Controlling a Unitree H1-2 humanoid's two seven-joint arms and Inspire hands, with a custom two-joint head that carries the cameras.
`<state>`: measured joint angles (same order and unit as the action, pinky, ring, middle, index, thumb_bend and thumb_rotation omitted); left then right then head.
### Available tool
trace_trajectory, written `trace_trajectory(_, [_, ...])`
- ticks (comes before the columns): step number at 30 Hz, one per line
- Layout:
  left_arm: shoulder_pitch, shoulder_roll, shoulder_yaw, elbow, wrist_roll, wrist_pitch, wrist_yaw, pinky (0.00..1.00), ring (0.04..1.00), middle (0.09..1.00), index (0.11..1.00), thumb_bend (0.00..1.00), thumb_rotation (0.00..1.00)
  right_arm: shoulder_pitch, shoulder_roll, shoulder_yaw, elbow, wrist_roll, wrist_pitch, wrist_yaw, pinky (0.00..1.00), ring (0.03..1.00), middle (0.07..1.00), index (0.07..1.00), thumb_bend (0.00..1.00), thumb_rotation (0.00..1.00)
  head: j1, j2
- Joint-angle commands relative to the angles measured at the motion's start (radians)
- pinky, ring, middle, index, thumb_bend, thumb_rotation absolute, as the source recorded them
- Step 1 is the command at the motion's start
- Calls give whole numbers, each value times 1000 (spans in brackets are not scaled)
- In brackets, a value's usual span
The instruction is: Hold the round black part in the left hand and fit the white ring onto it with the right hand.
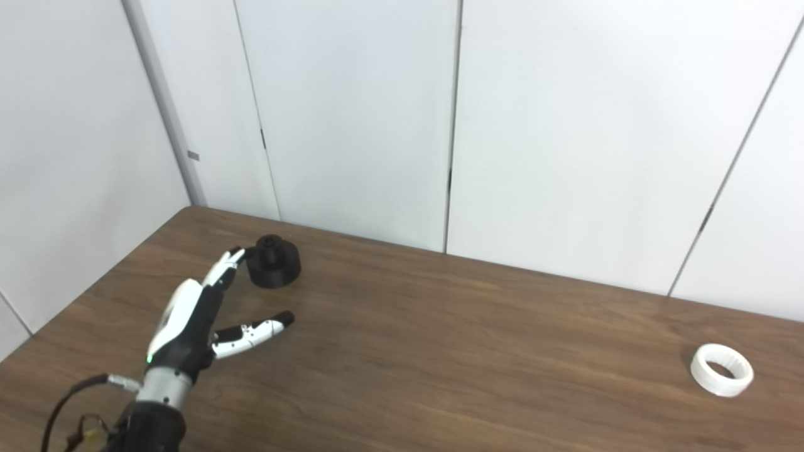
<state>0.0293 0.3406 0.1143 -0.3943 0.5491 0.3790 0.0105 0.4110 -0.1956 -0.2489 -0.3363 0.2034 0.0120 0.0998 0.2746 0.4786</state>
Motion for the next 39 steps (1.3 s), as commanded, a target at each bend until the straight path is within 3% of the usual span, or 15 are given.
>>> trace_trajectory(1, [-50,43,10,12,35,-29,18,916,1000,995,942,892,350,0,-11,-2,-37,-13,-21,-3,1000,1000,1000,999,565,978,3,1])
trace_trajectory(6, [-99,100,11,119,63,-79,52,932,998,975,923,965,353,2,-7,-4,-36,-16,-30,-2,1000,1000,1000,1000,568,984,2,2])
trace_trajectory(11, [-150,147,7,222,93,-93,66,994,996,960,914,985,420,2,-1,-5,-45,-19,-18,-9,1000,1000,1000,999,560,981,1,3])
trace_trajectory(18, [-221,191,-4,353,111,-91,58,1000,994,952,902,985,450,3,1,-5,-46,-35,-20,-10,1000,1000,1000,1000,584,984,-2,5])
trace_trajectory(26, [-299,200,-29,512,110,-77,72,1000,989,943,887,1000,524,6,4,-5,-45,-25,-32,-4,1000,1000,1000,1000,567,998,-8,8])
trace_trajectory(39, [-387,216,-90,670,92,-64,65,1000,974,934,861,1000,522,9,8,-6,-60,-29,-17,-13,1000,1000,1000,1000,567,1000,-16,15])
